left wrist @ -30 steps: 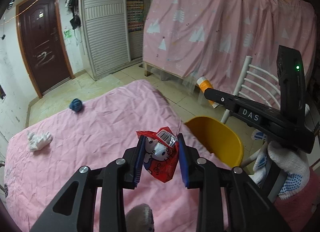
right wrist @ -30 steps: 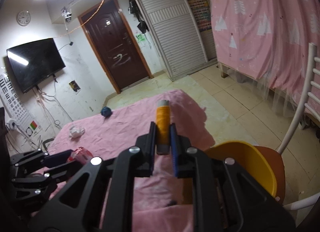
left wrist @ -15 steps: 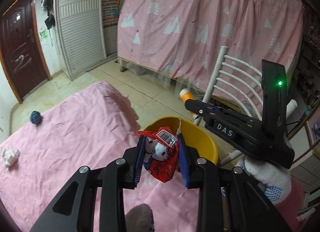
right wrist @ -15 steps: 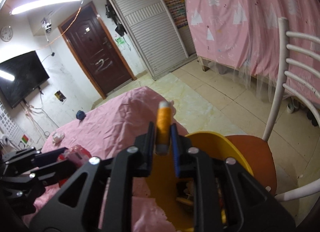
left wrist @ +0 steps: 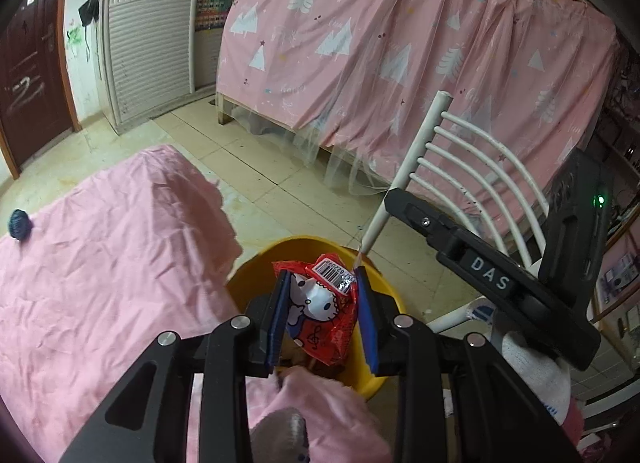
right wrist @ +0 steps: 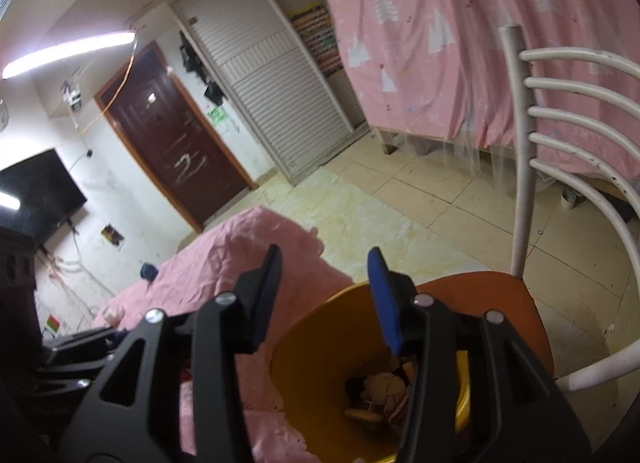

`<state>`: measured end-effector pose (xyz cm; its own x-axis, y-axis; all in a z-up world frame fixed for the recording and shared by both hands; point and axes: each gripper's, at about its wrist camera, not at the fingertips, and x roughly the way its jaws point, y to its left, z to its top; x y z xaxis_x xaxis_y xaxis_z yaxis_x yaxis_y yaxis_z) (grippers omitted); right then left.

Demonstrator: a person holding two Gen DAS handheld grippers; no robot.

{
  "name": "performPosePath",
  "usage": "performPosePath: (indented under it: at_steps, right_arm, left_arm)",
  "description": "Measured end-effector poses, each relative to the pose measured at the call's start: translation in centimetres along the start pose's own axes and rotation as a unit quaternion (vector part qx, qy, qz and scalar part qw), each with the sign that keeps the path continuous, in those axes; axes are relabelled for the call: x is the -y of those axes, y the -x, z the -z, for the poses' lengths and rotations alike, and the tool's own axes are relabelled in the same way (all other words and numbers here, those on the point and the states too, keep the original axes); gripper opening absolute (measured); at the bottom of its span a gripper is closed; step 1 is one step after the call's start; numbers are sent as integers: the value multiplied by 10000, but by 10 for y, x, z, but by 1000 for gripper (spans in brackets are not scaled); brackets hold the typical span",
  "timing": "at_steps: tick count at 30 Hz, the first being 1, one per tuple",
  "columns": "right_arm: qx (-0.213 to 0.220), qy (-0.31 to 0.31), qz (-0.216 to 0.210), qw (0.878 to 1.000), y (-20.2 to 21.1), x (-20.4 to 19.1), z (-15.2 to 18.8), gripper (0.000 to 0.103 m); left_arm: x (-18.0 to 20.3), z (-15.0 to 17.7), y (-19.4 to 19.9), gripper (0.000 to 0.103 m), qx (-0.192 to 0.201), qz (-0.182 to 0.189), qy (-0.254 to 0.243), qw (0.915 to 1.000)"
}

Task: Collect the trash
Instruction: 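Open both tools to drop the packet and spool into the bucket, then move both open tools back over the bed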

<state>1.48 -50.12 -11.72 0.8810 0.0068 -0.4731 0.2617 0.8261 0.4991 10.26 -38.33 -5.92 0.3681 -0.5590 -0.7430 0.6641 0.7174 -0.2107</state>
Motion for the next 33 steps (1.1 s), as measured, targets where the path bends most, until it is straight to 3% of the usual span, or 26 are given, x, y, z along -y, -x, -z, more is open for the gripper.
performPosePath:
  at_steps: [2,5,6,12,20,24,27,33]
  right_arm:
    - [80,-82,13,9999,4,5,-2,44]
    - [136,-148,29,9998,7,8,-3,44]
    - [125,-149,20,9998,6,9,-3,45]
    - [94,-57,-11,9999,4,4,-1,53]
    - [10,178,-90,9998,-5,-23,-4,54]
    - [-66,432,-177,9989,-16,-52,-7,55]
    - [-124,688,-275,9972,-26,-80,-10,62]
    - [-290,1164,-490,9916,-48,-138,-11,62]
  left_arm:
    - [2,-2,-5,28,-17,66,18,10000]
    - [4,-3,-9,57,-16,73,44,10000]
    - [5,-3,-10,59,-9,60,35,10000]
    - [0,0,-1,59,61,-2,-28,10000]
    - [-26,-1,27,59,288,-177,61,9994]
    - [-47,-1,42,62,405,-351,159,9984]
    - [-68,0,56,64,532,-526,268,9968]
    - [-116,2,83,68,740,-903,539,9917]
